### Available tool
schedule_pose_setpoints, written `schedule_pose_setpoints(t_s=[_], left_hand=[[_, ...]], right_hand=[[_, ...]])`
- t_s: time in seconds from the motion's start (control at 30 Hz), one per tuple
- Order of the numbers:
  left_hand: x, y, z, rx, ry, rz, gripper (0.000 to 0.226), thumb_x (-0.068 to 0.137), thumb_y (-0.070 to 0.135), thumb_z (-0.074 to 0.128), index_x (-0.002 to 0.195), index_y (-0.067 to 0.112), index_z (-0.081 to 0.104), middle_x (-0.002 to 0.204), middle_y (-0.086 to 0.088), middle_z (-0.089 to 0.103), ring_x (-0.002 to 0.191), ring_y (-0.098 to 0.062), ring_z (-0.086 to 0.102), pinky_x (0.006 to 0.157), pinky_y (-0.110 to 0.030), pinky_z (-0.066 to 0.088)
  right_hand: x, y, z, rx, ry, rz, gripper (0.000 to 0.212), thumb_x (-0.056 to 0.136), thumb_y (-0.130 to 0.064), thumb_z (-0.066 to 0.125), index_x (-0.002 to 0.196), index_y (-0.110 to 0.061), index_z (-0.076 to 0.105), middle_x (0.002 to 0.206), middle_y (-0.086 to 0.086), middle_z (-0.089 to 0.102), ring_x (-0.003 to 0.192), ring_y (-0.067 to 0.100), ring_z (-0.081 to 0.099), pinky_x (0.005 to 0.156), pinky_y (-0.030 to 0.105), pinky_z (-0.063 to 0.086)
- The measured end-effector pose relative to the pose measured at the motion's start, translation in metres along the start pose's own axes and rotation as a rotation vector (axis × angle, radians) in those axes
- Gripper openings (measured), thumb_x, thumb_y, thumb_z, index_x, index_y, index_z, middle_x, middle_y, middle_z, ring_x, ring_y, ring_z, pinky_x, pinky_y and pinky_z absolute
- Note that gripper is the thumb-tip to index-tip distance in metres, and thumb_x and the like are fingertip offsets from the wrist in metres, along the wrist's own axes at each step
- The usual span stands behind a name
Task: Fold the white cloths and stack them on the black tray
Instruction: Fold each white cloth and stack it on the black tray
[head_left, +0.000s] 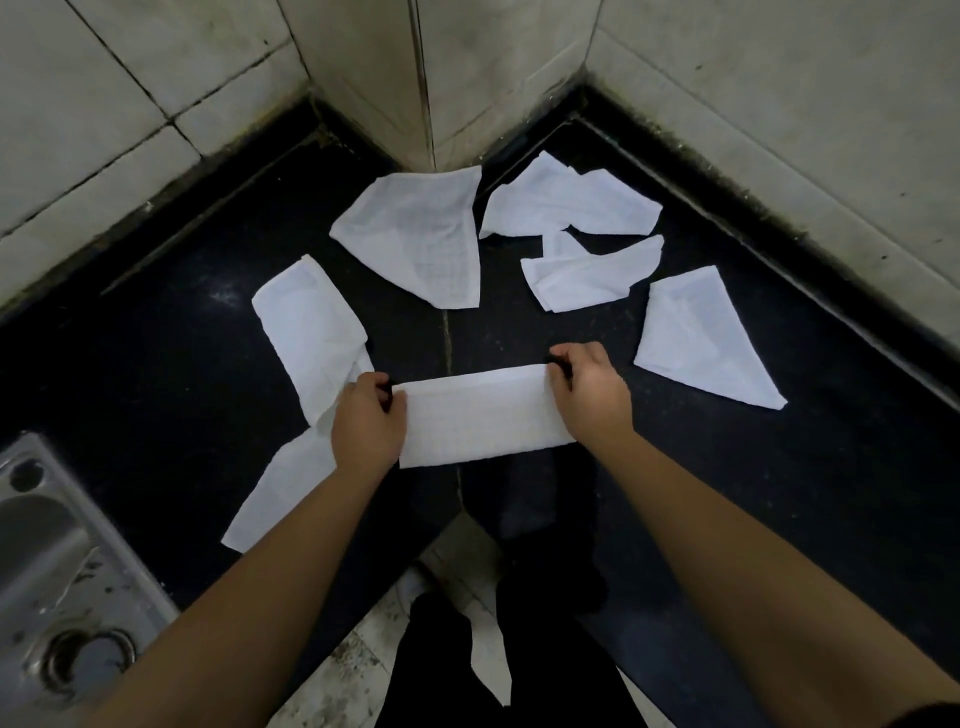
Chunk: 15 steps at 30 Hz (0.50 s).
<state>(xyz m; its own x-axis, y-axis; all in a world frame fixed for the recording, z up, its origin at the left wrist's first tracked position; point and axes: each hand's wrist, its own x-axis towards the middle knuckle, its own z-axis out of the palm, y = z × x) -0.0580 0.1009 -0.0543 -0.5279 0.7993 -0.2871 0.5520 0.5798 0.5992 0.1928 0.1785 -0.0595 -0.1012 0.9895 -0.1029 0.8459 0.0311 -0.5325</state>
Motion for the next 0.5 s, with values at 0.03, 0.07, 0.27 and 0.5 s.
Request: schedule_pose_setpoints(t_s=[0.03, 0.07, 0.27, 0.5], left_hand=[[-0.006, -0.001, 0.002, 0.055, 0.052, 0.078, 0.031, 0.097, 0.026, 0.06, 0.123, 0.009, 0.06, 0.114, -0.012, 0.062, 0.099, -0.025, 0.062, 0.085, -0.034, 0.05], [-0.011, -0.002, 0.004, 0.129, 0.111, 0.189, 0.031, 0.097, 0.025, 0.06, 0.123, 0.008, 0.06, 0.116, -0.014, 0.061, 0.102, -0.028, 0.061, 0.086, -0.037, 0.051], [-0.02, -0.003, 0.037, 0.479, -0.039, 0.669, 0.055, 0.105, 0.034, 0.032, 0.152, 0.005, 0.034, 0.161, -0.018, 0.025, 0.15, -0.032, 0.02, 0.12, -0.05, 0.023], [-0.011, -0.024, 0.042, 0.691, -0.105, 0.554, 0.068, 0.1, 0.055, 0.017, 0.158, 0.019, 0.019, 0.165, -0.014, 0.012, 0.153, -0.03, 0.008, 0.121, -0.056, 0.012]], right_hand=[[-0.004, 0.001, 0.003, -0.07, 0.073, -0.115, 0.026, 0.097, -0.018, 0.058, 0.12, -0.012, 0.067, 0.116, 0.01, 0.062, 0.089, 0.026, 0.064, 0.073, 0.044, 0.057], [-0.008, 0.001, 0.006, -0.142, 0.126, -0.228, 0.027, 0.096, -0.017, 0.058, 0.12, -0.009, 0.067, 0.117, 0.012, 0.062, 0.093, 0.028, 0.064, 0.075, 0.045, 0.056], [-0.028, -0.019, 0.041, -0.36, -0.156, -0.408, 0.055, 0.107, -0.037, 0.03, 0.156, -0.012, 0.029, 0.166, 0.014, 0.017, 0.153, 0.029, 0.014, 0.123, 0.049, 0.017], [-0.029, -0.006, 0.05, -0.469, -0.215, -0.383, 0.064, 0.106, -0.054, 0.019, 0.16, -0.02, 0.015, 0.167, 0.014, 0.008, 0.155, 0.03, 0.004, 0.124, 0.051, 0.007]])
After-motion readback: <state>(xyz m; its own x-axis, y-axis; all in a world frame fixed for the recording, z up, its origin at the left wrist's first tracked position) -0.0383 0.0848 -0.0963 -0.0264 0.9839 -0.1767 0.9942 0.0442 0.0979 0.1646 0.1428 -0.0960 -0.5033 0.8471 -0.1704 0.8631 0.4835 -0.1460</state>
